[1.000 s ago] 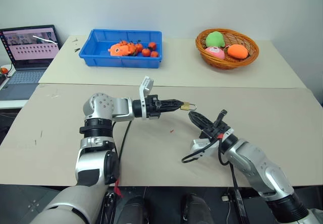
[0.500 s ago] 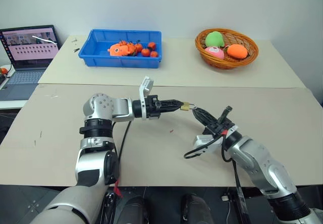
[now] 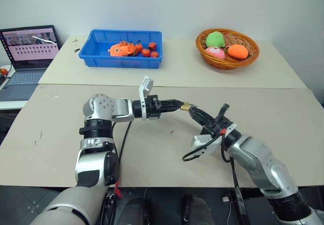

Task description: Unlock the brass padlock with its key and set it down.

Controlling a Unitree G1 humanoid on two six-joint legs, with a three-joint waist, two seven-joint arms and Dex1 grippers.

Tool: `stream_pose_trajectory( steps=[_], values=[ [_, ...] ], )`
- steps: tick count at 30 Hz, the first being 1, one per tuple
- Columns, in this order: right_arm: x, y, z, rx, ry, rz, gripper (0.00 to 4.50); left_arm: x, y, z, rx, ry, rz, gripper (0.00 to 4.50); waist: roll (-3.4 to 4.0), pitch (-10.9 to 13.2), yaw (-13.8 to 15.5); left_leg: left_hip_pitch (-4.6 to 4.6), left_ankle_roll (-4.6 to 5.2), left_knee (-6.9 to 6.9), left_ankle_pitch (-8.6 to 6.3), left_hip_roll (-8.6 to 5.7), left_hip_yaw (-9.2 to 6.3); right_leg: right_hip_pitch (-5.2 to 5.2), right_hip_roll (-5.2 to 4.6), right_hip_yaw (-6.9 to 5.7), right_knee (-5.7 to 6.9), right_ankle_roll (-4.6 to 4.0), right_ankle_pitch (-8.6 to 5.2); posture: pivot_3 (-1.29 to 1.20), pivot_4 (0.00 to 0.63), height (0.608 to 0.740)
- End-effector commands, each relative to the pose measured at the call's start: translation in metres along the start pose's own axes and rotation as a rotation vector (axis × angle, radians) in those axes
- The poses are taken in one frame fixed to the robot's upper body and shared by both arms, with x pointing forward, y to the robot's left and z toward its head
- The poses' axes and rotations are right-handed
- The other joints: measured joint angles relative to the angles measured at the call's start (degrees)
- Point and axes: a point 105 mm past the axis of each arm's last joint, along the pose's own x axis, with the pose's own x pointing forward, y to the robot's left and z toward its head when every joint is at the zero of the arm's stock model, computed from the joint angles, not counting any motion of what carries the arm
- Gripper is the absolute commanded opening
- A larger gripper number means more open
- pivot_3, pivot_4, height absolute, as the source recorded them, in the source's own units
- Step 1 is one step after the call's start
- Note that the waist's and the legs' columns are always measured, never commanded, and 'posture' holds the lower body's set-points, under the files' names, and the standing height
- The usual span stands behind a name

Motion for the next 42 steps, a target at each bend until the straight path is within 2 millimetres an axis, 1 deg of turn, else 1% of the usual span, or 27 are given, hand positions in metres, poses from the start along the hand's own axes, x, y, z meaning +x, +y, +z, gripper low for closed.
stream_pose_trajectory(
  steps=[1,6,10,27,32,42],
  values=[
    [0.0,-0.027,-0.002,-0.019,-0.002,-0.088,0.02,0.002,-0.008,0.0,0.024,0.001,-0.036,0.31,0.0,0.0,0.0,0.0,0.0,0.0,0.0,0.0,0.0,0.0,0.0,0.0,0.0,-0.01,0.0,0.0,0.15,0.692],
    [0.0,-0.026,-0.008,-0.012,0.012,-0.085,0.02,0.001,-0.008,0.0,0.027,0.001,-0.035,0.31,0.0,0.0,0.0,-0.01,0.0,-0.01,0.0,0.0,0.0,0.0,0.0,0.0,0.0,-0.07,0.04,0.0,0.15,0.692],
    [0.003,-0.029,-0.013,-0.025,0.022,-0.091,0.02,-0.001,-0.007,-0.001,0.03,0.0,-0.031,0.31,0.0,0.0,0.0,0.0,0.0,0.01,0.0,0.0,0.0,0.0,0.0,0.0,0.0,-0.06,0.03,0.0,0.15,0.692],
    [0.005,-0.032,-0.018,-0.019,0.038,-0.108,0.02,-0.002,-0.008,-0.001,0.047,0.001,-0.026,0.31,0.0,0.0,0.0,0.0,0.0,-0.02,0.0,0.0,0.01,-0.01,0.0,0.0,-0.01,-0.13,0.08,0.0,0.15,0.692],
    [0.007,-0.031,-0.018,-0.012,0.035,-0.099,0.02,-0.002,-0.009,-0.009,0.114,0.039,-0.02,0.31,0.0,0.0,0.0,0.01,0.0,-0.04,0.0,0.0,0.01,-0.01,0.0,0.0,-0.01,-0.14,0.08,0.0,0.15,0.692],
    [0.008,-0.027,-0.021,-0.009,0.042,-0.086,0.02,-0.002,-0.011,-0.005,0.103,0.02,-0.033,0.31,0.0,0.0,0.0,0.0,0.0,-0.04,0.0,0.0,0.01,-0.01,0.0,0.0,-0.02,-0.15,0.09,0.0,0.15,0.692]
  ],
)
